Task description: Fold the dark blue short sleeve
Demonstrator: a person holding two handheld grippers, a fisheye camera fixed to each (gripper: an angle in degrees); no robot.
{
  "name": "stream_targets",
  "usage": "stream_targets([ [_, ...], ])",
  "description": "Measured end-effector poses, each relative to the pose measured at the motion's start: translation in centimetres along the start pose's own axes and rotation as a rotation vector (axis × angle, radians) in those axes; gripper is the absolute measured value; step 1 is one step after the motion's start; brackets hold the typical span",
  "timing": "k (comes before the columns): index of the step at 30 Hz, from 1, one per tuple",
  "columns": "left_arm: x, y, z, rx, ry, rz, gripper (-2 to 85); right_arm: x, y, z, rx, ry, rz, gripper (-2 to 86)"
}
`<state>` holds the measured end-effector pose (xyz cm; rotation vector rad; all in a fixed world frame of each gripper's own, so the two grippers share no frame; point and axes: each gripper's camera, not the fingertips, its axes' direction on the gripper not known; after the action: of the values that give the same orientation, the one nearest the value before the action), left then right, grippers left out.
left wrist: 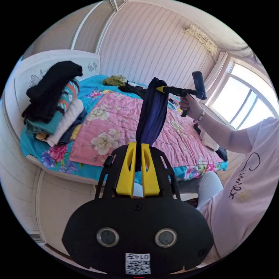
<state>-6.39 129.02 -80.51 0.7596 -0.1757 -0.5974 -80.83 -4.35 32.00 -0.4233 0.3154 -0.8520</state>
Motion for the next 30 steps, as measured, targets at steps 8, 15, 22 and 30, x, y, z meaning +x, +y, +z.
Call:
stream_targets([
  [8, -14.4, -10.0, -7.8, 0.205, -0.317, -0.149, 3.9, -5.2, -19.3, 6.7, 0.043, 0.074, -0.188, 3.3],
  [15, -19.0, -7.8, -5.1, 0.137, -0.479, -0.321, 7.9, -2.9, -18.3, 15.1, -0.092, 0.390, -0.083, 6.6],
  [22, -7.6, -3.0, -2.0, 0.122, -0.362, -0.189, 6.8, 0.9, -1.3, 10.8, -0.088, 0.315, -0.046, 9.0],
  [30, 19.1, 3.7, 2.2, 0.151, -0.177, 0.270, 3.6, -2.0, 29.7, -2.3, -0.071, 0.253, 0.078, 10.0],
])
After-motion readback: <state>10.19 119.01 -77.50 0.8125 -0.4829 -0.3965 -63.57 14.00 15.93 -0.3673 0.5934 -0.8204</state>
